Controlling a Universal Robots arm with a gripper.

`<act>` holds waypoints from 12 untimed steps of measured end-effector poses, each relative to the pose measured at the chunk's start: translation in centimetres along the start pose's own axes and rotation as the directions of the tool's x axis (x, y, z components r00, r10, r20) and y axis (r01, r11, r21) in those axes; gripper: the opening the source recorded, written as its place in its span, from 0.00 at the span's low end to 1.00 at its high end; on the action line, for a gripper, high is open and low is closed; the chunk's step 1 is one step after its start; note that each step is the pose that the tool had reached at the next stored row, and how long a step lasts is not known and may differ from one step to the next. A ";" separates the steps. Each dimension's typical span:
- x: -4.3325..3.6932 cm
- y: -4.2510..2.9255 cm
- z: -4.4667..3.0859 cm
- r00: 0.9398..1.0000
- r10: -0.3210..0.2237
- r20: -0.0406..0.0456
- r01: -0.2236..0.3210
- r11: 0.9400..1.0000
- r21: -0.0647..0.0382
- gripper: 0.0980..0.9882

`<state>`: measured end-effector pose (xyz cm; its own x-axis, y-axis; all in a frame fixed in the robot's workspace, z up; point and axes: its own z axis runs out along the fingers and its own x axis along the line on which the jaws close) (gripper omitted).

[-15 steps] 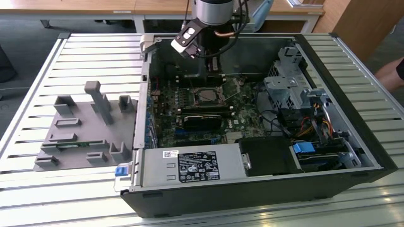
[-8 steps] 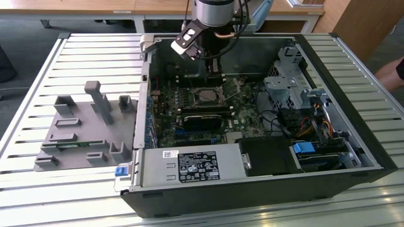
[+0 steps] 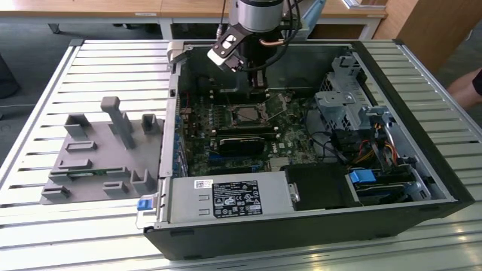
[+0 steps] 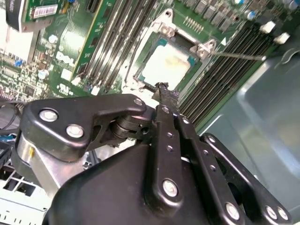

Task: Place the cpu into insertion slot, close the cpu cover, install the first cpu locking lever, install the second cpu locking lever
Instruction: 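Close the cpu cover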

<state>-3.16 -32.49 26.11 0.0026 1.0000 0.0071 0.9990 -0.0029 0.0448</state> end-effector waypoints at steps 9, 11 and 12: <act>0.00 1.41 0.10 1.000 -0.007 0.000 0.007 1.000 0.000 0.01; 0.00 1.53 0.11 1.000 -0.010 0.000 0.010 1.000 0.000 0.01; 0.00 1.67 0.12 1.000 -0.011 0.000 0.011 1.000 0.000 0.01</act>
<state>-1.49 -32.50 26.07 -0.0082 0.9999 0.0071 0.9990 0.0078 0.0447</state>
